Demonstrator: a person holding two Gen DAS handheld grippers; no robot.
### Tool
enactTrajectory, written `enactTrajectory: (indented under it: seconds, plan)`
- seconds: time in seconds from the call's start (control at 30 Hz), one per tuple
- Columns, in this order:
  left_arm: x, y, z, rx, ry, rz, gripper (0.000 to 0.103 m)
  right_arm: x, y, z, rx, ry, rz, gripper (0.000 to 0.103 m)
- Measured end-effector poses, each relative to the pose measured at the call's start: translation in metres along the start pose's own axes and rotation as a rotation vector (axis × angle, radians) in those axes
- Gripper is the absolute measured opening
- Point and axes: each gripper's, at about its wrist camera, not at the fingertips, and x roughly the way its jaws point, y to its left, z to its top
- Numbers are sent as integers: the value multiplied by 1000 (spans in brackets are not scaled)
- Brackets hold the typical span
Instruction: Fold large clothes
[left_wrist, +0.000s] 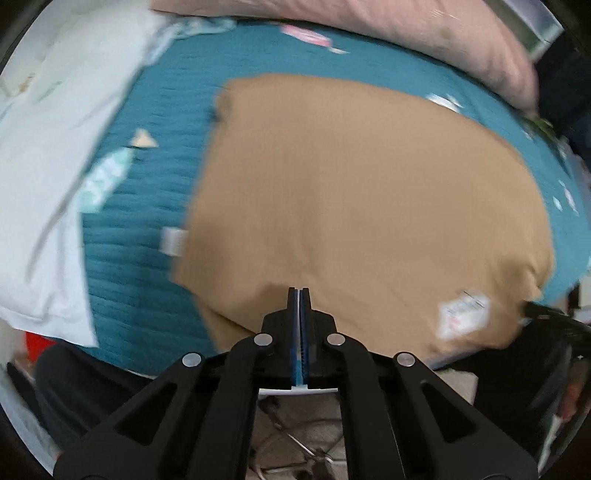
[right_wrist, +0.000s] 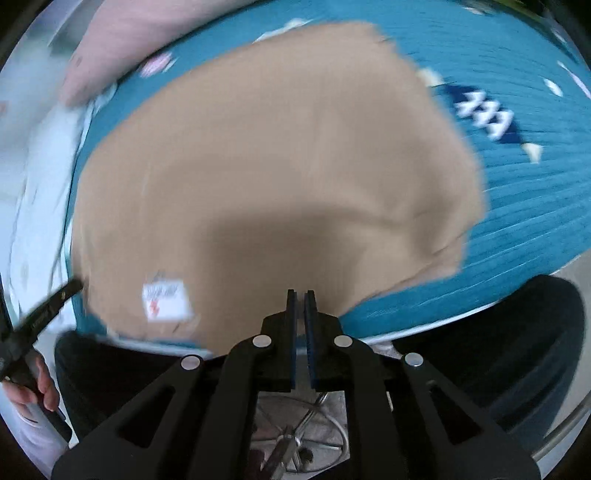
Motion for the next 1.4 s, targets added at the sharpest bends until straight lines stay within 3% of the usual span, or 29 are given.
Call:
enactTrajectory:
  seconds: [0.03,0.17,0.33,0.57,0.6,0.63,0.7,0.77,0.87,0.9,1.03,1.2,1.27,1.3,1.33,1.4]
  plan:
    - [7,-9,-5,15,21,-26,4,13,8,-5,-32,26,-18,6]
    - [50,-17,-13,58,57,54,3,56,12,7,-12,61,-64,3]
    - [33,-18,-14,44,46,48,3,30,4,4,19,56,-12,6]
    - [-8,-22,-4,50,-15,-1,4,-13,1,2,51,-52,49,11]
    - [-14,-23,3,54,-20,-20,4,-13,-1,9,57,-70,44,31]
    - [-18,-27,7,55,-24,-32,4,-22,-9,7,68,-92,33,64]
    - [-23,-34,20,59,-39,-48,10,-37,-37,14,131,-179,-18,85]
    - [-25,-47,35,62,-50,-51,18,-48,-67,22,185,-217,-29,86]
    - [-28,-59,51,49,-54,-59,18,-47,-111,36,290,-202,35,91]
    - [-29,-62,57,44,-55,-60,18,-33,-104,52,318,-195,55,94]
    - [-25,-63,64,17,-42,-56,22,1,-123,87,400,-144,92,94]
    - [-7,-68,63,0,4,-38,24,32,-144,94,442,-48,313,94]
    - [-1,-70,61,-6,24,-41,24,40,-150,94,448,-40,322,91]
    - [0,-72,60,-2,31,-36,24,36,-152,90,442,-39,312,78]
    - [1,-73,60,3,34,-29,24,30,-152,89,426,-47,293,54]
    - [3,-75,59,12,38,-21,24,20,-144,87,390,-59,362,28]
